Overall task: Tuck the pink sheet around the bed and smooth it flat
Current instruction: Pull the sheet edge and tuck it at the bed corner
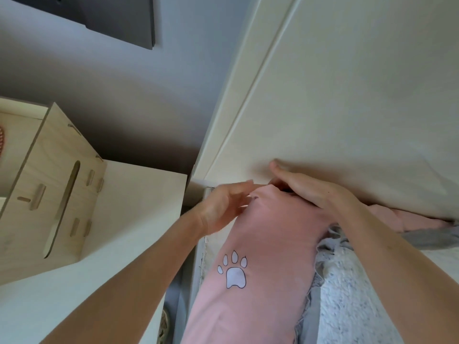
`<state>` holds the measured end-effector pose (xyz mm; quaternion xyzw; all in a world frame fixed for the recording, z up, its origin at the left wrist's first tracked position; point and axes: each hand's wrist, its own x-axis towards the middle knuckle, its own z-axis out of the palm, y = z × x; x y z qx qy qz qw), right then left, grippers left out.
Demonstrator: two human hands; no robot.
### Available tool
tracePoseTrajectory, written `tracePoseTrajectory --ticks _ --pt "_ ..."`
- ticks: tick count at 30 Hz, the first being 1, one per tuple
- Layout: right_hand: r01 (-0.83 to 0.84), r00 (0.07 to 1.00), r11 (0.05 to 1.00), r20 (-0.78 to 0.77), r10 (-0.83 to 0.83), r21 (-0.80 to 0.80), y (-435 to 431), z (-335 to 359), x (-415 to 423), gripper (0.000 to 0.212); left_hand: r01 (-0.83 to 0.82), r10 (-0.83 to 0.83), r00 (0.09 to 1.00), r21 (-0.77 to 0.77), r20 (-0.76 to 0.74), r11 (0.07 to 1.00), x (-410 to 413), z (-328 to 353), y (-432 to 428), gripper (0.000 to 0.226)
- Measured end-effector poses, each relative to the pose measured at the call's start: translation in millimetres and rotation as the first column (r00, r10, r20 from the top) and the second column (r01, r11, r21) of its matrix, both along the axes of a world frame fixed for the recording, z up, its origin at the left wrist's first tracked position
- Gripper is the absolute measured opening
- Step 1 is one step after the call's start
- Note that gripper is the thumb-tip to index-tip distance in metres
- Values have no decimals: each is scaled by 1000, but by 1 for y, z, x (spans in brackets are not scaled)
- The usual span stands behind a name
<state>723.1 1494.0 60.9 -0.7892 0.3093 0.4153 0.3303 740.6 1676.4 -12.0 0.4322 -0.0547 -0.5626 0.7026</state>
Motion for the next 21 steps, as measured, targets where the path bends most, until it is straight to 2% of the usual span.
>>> tracePoseTrajectory --ticks 4,8,10,13,16,18,21 --pt "94 995 993 16 -96 76 -6 0 -4 75 158 -151 983 -58 104 986 21 -4 -2 37" --pt "123 990 986 50 -129 113 -11 -5 -4 78 223 -213 973 -123 87 967 27 -13 6 39" --pt "125 990 985 44 -131 121 -11 -5 -4 78 229 -216 967 -86 132 970 25 -15 6 38" --pt "117 992 984 37 -123 133 -12 -2 -5 79 54 -58 977 27 204 998 24 -12 -6 18" --pt "105 992 990 55 -111 92 -10 -2 -7 77 -202 160 955 151 249 968 17 -12 -21 5" --pt "100 993 993 56 -103 61 -8 -2 -7 76 -295 248 944 219 218 930 9 -12 -28 5" --pt "95 994 995 53 -97 35 -5 1 -6 76 -301 288 954 306 88 903 6 -11 -36 13"
